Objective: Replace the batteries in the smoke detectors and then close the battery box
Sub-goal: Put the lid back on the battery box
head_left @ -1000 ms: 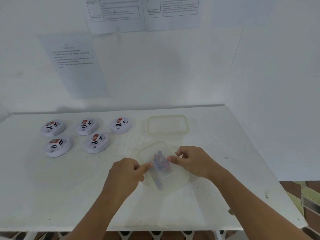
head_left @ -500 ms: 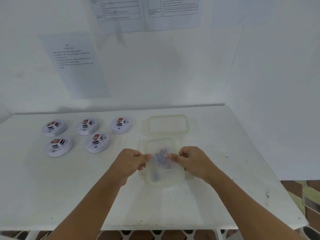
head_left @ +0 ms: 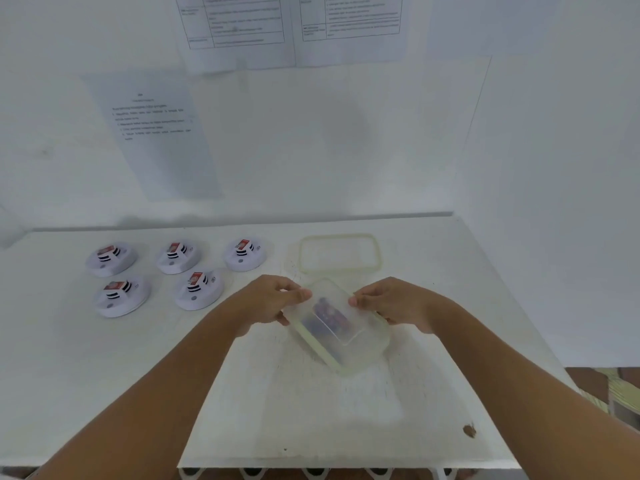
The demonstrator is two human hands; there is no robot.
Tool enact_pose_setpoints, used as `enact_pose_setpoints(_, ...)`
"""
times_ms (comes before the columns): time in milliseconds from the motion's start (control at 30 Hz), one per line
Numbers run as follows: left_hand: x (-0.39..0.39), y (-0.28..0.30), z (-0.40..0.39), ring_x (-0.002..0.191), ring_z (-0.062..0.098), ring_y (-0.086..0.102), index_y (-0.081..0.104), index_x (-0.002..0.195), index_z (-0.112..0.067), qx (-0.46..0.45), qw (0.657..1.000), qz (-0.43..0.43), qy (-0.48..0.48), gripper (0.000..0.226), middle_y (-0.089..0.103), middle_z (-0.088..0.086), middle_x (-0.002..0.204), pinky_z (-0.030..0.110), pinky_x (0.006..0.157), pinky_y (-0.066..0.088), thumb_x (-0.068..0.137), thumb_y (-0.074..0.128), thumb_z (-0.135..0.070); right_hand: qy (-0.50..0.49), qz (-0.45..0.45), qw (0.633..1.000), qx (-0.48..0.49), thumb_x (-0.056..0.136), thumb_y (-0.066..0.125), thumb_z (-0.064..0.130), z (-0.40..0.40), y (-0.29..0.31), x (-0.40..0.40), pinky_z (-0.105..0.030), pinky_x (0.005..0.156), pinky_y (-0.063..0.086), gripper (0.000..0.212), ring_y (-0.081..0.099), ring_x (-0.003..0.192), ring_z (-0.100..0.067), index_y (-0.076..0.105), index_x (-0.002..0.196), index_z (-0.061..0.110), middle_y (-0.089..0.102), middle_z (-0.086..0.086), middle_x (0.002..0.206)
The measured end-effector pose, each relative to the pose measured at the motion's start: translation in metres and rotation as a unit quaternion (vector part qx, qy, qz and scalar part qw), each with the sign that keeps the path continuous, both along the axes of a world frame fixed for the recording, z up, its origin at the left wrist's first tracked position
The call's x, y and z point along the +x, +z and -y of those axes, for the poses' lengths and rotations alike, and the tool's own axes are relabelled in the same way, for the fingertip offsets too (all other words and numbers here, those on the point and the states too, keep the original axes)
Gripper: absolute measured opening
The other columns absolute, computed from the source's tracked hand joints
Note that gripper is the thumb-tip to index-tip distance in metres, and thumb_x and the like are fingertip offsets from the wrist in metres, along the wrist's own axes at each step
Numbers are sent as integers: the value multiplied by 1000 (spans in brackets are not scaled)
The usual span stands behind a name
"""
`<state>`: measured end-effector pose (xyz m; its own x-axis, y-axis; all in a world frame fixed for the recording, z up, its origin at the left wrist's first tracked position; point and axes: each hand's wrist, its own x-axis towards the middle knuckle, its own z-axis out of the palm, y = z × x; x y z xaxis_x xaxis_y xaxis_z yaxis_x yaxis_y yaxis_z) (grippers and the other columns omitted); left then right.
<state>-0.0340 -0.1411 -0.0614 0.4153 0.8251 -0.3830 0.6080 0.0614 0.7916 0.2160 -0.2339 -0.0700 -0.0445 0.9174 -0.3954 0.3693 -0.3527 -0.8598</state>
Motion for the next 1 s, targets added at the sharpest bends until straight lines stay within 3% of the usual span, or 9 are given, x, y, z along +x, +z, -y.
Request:
enact_pose_setpoints(167, -3, -5, 6, 63, 20, 72, 73, 100, -8, -19, 998, 26, 51, 30, 77, 6, 78, 23, 57, 47, 89, 79, -36, -80, 19, 995, 59, 91, 75, 41, -2, -10, 4, -29, 90, 57, 18, 73, 97, -13, 81, 99, 26, 78, 9, 98)
enact_pose_setpoints(267, -6, -15, 26, 66, 30, 76, 65, 103, 2, -32, 987, 78, 133, 36, 78, 16, 87, 26, 54, 44, 92, 77, -30, -184, 39, 976, 105, 84, 75, 59, 5, -28, 10, -34, 90, 55, 34, 70, 95, -11, 76, 103, 32, 74, 10, 102)
enact_pose_setpoints(400, 4, -25, 55, 68, 34, 77, 56, 96, -2, -28, 971, 128, 198, 32, 74, 24, 94, 29, 52, 42, 95, 73, -30, -249, -30, 962, 108, 77, 73, 70, 19, -49, 11, -37, 89, 57, 53, 71, 92, -14, 73, 109, 28, 75, 2, 102)
enact_pose_setpoints(534, 6, -26, 55, 68, 33, 77, 56, 92, -3, -8, 975, 129, 183, 32, 73, 30, 91, 29, 54, 44, 95, 74, -30, -259, -29, 958, 121, 83, 75, 60, 26, -54, 10, -39, 85, 57, 39, 70, 87, -16, 77, 91, 22, 76, -3, 94)
enact_pose_setpoints(634, 3, -23, 48, 70, 36, 77, 57, 95, 1, -8, 979, 125, 159, 36, 73, 32, 90, 29, 54, 42, 93, 75, -30, -258, -42, 959, 111, 81, 78, 57, 28, -50, 11, -43, 92, 59, 38, 74, 90, -20, 76, 91, 21, 77, 2, 91)
enact_pose_setpoints(767, 4, -23, 42, 70, 35, 77, 54, 101, 11, -3, 983, 119, 139, 47, 73, 31, 87, 30, 55, 41, 92, 76, -30, -263, -40, 958, 108, 86, 78, 49, 33, -45, 10, -38, 86, 58, 34, 69, 77, -13, 74, 92, 15, 76, 2, 87)
enact_pose_setpoints(1000, 3, -23, 44, 72, 36, 77, 54, 103, 11, 0, 984, 118, 134, 50, 74, 28, 84, 30, 57, 43, 92, 76, -32, -267, -47, 957, 108, 87, 78, 45, 34, -41, 8, -35, 84, 59, 33, 71, 73, -9, 74, 92, 12, 77, 3, 83)
